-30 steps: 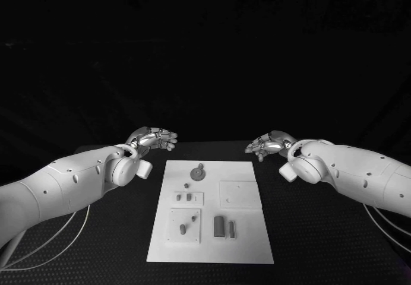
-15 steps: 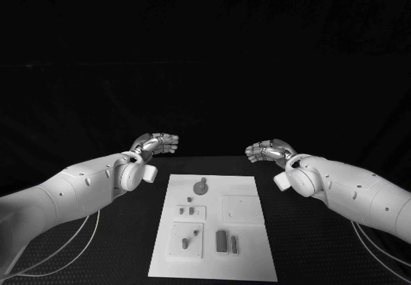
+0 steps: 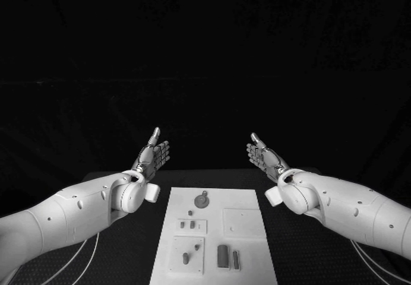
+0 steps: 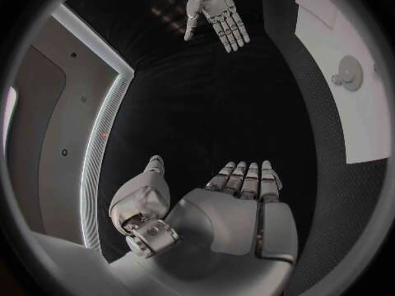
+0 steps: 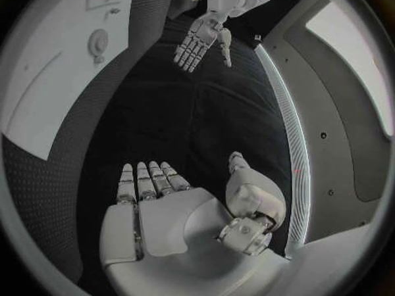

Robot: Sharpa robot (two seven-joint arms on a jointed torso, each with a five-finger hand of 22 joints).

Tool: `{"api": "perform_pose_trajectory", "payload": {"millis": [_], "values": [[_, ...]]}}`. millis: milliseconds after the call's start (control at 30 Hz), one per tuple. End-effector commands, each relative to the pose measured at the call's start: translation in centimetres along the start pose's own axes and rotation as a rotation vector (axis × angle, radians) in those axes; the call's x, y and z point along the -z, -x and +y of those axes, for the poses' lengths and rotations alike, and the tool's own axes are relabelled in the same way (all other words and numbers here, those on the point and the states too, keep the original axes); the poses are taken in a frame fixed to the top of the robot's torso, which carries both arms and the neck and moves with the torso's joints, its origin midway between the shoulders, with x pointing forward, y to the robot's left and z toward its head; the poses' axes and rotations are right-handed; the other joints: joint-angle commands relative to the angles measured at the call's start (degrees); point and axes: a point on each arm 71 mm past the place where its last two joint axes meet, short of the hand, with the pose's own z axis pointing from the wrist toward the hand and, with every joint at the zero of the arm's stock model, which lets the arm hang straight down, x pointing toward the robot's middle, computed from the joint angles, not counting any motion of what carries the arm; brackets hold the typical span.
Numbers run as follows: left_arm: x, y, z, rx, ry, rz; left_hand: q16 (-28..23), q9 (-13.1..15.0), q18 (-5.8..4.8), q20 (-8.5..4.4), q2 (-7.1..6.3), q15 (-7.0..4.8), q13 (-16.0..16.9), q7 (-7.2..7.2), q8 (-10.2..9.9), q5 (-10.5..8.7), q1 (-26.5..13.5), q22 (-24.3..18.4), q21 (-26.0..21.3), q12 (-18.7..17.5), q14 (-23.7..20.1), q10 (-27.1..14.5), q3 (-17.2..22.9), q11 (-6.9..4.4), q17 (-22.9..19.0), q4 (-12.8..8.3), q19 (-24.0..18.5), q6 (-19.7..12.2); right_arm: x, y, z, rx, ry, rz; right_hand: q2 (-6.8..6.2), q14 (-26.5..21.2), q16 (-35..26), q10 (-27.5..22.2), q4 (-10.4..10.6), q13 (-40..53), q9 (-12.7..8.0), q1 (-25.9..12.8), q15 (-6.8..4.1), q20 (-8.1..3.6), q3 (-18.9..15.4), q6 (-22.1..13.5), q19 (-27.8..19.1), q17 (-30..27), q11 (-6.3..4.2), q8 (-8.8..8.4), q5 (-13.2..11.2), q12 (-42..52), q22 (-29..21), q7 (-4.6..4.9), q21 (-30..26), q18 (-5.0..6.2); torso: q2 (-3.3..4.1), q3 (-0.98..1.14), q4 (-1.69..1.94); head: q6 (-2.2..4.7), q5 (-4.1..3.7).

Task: Assemble the parts on the task board

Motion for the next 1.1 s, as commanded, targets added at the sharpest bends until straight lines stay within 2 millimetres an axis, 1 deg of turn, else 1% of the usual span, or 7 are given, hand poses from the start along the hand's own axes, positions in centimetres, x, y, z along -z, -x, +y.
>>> {"api": "perform_pose_trajectory", "payload": {"millis": [33, 167, 367, 567, 700, 1100], "values": [[0.9, -0.9, -0.2, -0.014, -0.047, -0.109, -2.5, -2.7, -0.88, -0.33, 0.5, -0.9, -0.8, -0.78, -1.7, -0.48, -5.9, -14.3, -2.0, -0.7, -4.2, -5.8, -2.7, -0.71, -1.9, 1.6, -3.5, -4.5, 1.0, -0.4, 0.8, -0.084, 0.075, -0.135, 0.51, -4.9, -1.7, -5.5, 1.6, -1.2, -3.0, -5.9, -0.79, -1.37, -3.0, -4.6, -3.4, -3.1, -0.79, -1.46, -0.7, -1.2, -4.7, -0.85, -1.8, -1.65, -0.47, 0.07, 0.72, 0.8, -0.32], [2.7, -2.9, -0.4, 0.001, -0.068, -0.154, -2.5, -2.7, -0.88, -0.33, 0.5, -0.9, -0.8, -0.78, -1.7, -0.48, -5.9, -14.3, -2.0, -0.7, -4.2, -5.8, -2.7, -0.71, -1.9, 1.6, -3.5, -4.5, 2.8, -2.0, 1.6, -0.157, 0.109, -0.203, 0.51, -4.9, -1.7, -5.5, 1.6, -1.2, -3.0, -5.9, -0.79, -1.37, -3.0, -4.6, -3.4, -3.1, -0.79, -1.46, -0.7, -1.2, -4.7, -0.85, -1.8, -1.65, -0.47, 0.07, 0.73, 0.8, -0.32], [5.3, -5.3, -1.2, 0.013, -0.093, -0.212, -2.5, -2.7, -0.88, -0.33, 0.5, -0.9, -0.8, -0.78, -1.7, -0.48, -5.9, -14.3, -2.0, -0.7, -4.2, -5.8, -2.7, -0.71, -1.9, 1.6, -3.5, -4.5, 5.3, -3.8, 2.6, -0.226, 0.123, -0.281, 0.51, -4.9, -1.7, -5.5, 1.6, -1.2, -3.0, -5.9, -0.79, -1.37, -3.0, -4.6, -3.4, -3.1, -0.79, -1.46, -0.7, -1.2, -4.7, -0.85, -1.8, -1.65, -0.47, 0.07, 0.73, 0.8, -0.32], [6.9, -6.5, -1.7, 0.016, -0.105, -0.242, -2.5, -2.7, -0.88, -0.33, 0.5, -0.9, -0.8, -0.78, -1.7, -0.48, -5.9, -14.3, -2.0, -0.7, -4.2, -5.8, -2.7, -0.71, -1.9, 1.6, -3.5, -4.5, 6.6, -4.7, 3.0, -0.253, 0.12, -0.316, 0.51, -4.9, -1.7, -5.5, 1.6, -1.2, -3.0, -5.9, -0.79, -1.37, -3.0, -4.6, -3.4, -3.1, -0.79, -1.46, -0.7, -1.2, -4.7, -0.85, -1.8, -1.65, -0.47, 0.07, 0.73, 0.8, -0.32], [7.2, -6.8, -1.8, 0.017, -0.107, -0.247, -2.5, -2.7, -0.88, -0.33, 0.5, -0.9, -0.8, -0.78, -1.7, -0.48, -5.9, -14.3, -2.0, -0.7, -4.2, -5.8, -2.7, -0.71, -1.9, 1.6, -3.5, -4.5, 6.8, -4.7, 3.0, -0.255, 0.12, -0.32, 0.51, -4.9, -1.7, -5.5, 1.6, -1.2, -3.0, -5.9, -0.79, -1.37, -3.0, -4.6, -3.4, -3.1, -0.79, -1.46, -0.7, -1.2, -4.7, -0.85, -1.8, -1.65, -0.47, 0.07, 0.73, 0.8, -0.32], [7.2, -6.8, -1.8, 0.017, -0.107, -0.247, -2.5, -2.7, -0.88, -0.33, 0.5, -0.9, -0.8, -0.78, -1.7, -0.48, -5.9, -14.3, -2.0, -0.7, -4.2, -5.8, -2.7, -0.71, -1.9, 1.6, -3.5, -4.5, 6.8, -4.7, 3.0, -0.255, 0.12, -0.32, 0.51, -4.9, -1.7, -5.5, 1.6, -1.2, -3.0, -5.9, -0.79, -1.37, -3.0, -4.6, -3.4, -3.1, -0.79, -1.46, -0.7, -1.2, -4.7, -0.85, -1.8, -1.65, -0.47, 0.07, 0.73, 0.8, -0.32]]}}
